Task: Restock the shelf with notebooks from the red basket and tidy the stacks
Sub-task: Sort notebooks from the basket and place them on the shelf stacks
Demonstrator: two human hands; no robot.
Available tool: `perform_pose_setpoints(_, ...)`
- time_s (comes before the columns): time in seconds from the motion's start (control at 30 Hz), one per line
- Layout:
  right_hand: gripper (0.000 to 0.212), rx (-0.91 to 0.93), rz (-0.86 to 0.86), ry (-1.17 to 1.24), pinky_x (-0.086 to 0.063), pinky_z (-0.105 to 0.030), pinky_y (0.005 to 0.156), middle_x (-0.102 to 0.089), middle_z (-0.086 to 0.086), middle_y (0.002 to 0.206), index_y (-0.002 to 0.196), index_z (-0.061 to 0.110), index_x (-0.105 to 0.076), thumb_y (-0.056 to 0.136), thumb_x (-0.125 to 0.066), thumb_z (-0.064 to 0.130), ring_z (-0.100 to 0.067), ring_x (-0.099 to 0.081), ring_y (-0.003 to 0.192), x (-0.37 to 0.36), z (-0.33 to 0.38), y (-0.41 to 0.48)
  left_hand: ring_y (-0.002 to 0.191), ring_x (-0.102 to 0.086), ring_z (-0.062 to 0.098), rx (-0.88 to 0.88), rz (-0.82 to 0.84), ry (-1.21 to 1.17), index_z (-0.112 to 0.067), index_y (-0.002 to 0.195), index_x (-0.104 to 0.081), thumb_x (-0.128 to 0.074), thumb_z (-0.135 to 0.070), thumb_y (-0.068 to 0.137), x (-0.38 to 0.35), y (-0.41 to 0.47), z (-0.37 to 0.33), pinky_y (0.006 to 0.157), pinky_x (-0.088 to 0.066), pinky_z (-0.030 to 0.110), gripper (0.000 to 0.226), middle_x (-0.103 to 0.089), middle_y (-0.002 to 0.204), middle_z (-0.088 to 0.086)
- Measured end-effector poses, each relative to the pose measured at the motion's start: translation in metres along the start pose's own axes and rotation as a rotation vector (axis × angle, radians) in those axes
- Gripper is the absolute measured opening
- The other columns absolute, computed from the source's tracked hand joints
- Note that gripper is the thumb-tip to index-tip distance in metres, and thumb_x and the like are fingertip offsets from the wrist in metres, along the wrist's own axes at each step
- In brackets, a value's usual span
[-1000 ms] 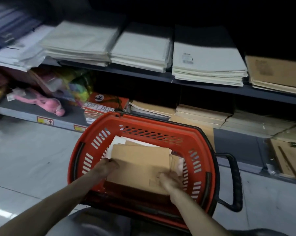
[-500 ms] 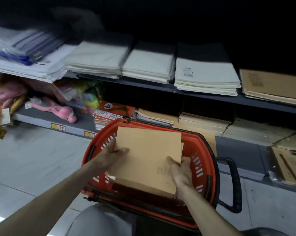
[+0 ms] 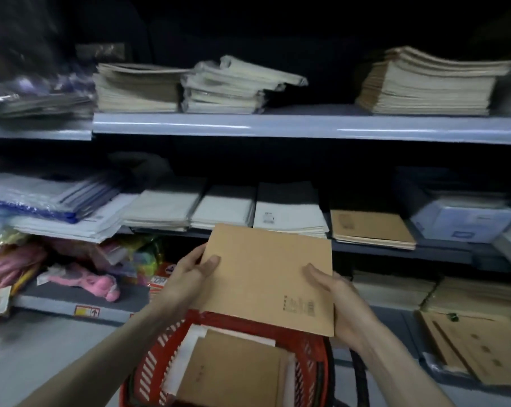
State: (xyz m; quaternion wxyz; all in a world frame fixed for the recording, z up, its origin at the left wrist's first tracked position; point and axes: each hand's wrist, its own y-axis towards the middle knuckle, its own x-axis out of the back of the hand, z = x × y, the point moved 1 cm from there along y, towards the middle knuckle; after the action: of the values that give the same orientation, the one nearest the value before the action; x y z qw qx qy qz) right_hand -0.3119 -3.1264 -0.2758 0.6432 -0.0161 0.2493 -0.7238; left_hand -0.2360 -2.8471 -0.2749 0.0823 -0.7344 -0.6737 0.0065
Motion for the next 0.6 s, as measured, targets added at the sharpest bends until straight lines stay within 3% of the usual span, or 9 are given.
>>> perform_pose_setpoints(0.2, 0.026, 0.223, -0.268, -0.009, -0.06, -0.052, 0.091, -0.08, -0.005, 0.108, 0.125, 0.018, -0.068, 0.1, -0.067, 0.021, -0.029, -0.076, 0.102, 0.054, 0.019, -0.007, 0.096, -0.075, 0.033, 0.076, 0.037, -0.102, -0.013, 0.117, -0.074, -0.065, -0.022, 0.1, -0.075, 0.018, -0.037, 0.096, -0.058, 0.054, 0.021, -0.079, 0.106, 0.013)
perform_pose_setpoints(0.3, 0.025, 0.248, -0.414, 0.102, -0.059, -0.054, 0.092, -0.08, -0.008, 0.106, 0.123, 0.02, -0.067, 0.098, -0.069, 0.021, -0.032, -0.075, 0.1, 0.086, 0.024, -0.007, 0.085, -0.071, 0.029, 0.23, 0.082, -0.448, -0.002, 0.111, -0.067, -0.063, -0.013, 0.095, -0.117, 0.025, -0.055, 0.068, -0.063, 0.043, 0.019, -0.073, 0.097, 0.016)
perform_pose_setpoints(0.33, 0.025, 0.259, -0.474, 0.155, -0.059, -0.054, 0.093, -0.079, -0.009, 0.106, 0.123, 0.021, -0.065, 0.098, -0.07, 0.022, -0.032, -0.074, 0.099, 0.095, 0.025, -0.005, 0.09, -0.07, 0.029, 0.278, 0.112, -0.578, 0.0, 0.115, -0.064, -0.063, -0.012, 0.095, -0.133, 0.025, -0.061, 0.069, -0.064, 0.041, 0.024, -0.07, 0.099, 0.016)
perform_pose_setpoints(0.4, 0.027, 0.306, -0.586, 0.256, -0.058, -0.048, 0.091, -0.076, -0.008, 0.107, 0.125, 0.021, -0.062, 0.099, -0.07, 0.023, -0.029, -0.072, 0.098, 0.108, 0.027, -0.003, 0.107, -0.071, 0.033, 0.324, 0.204, -0.743, 0.003, 0.129, -0.06, -0.063, -0.015, 0.094, -0.163, 0.025, -0.067, 0.091, -0.06, 0.041, 0.04, -0.072, 0.114, 0.019)
perform_pose_setpoints(0.43, 0.029, 0.336, -0.631, 0.309, -0.057, -0.043, 0.087, -0.075, -0.007, 0.108, 0.127, 0.02, -0.061, 0.099, -0.068, 0.023, -0.027, -0.071, 0.097, 0.112, 0.028, -0.002, 0.113, -0.07, 0.036, 0.337, 0.26, -0.739, 0.001, 0.133, -0.059, -0.064, -0.017, 0.094, -0.178, 0.023, -0.07, 0.099, -0.057, 0.043, 0.044, -0.072, 0.12, 0.021)
perform_pose_setpoints(0.5, 0.033, 0.38, -0.684, 0.427, -0.054, -0.037, 0.08, -0.072, -0.006, 0.113, 0.134, 0.02, -0.057, 0.102, -0.065, 0.018, -0.022, -0.069, 0.097, 0.116, 0.03, 0.002, 0.112, -0.071, 0.041, 0.349, 0.369, -0.581, -0.005, 0.137, -0.057, -0.064, -0.023, 0.096, -0.209, 0.021, -0.07, 0.097, -0.058, 0.045, 0.045, -0.072, 0.122, 0.025)
perform_pose_setpoints(0.6, 0.04, 0.344, -0.618, 0.633, -0.057, -0.043, 0.086, -0.071, -0.008, 0.123, 0.141, 0.023, -0.052, 0.103, -0.059, 0.011, -0.025, -0.069, 0.107, 0.114, 0.03, 0.012, 0.1, -0.076, 0.037, 0.332, 0.576, -0.193, -0.008, 0.131, -0.062, -0.064, -0.027, 0.099, -0.248, 0.012, -0.063, 0.091, -0.062, 0.045, 0.038, -0.074, 0.118, 0.021)
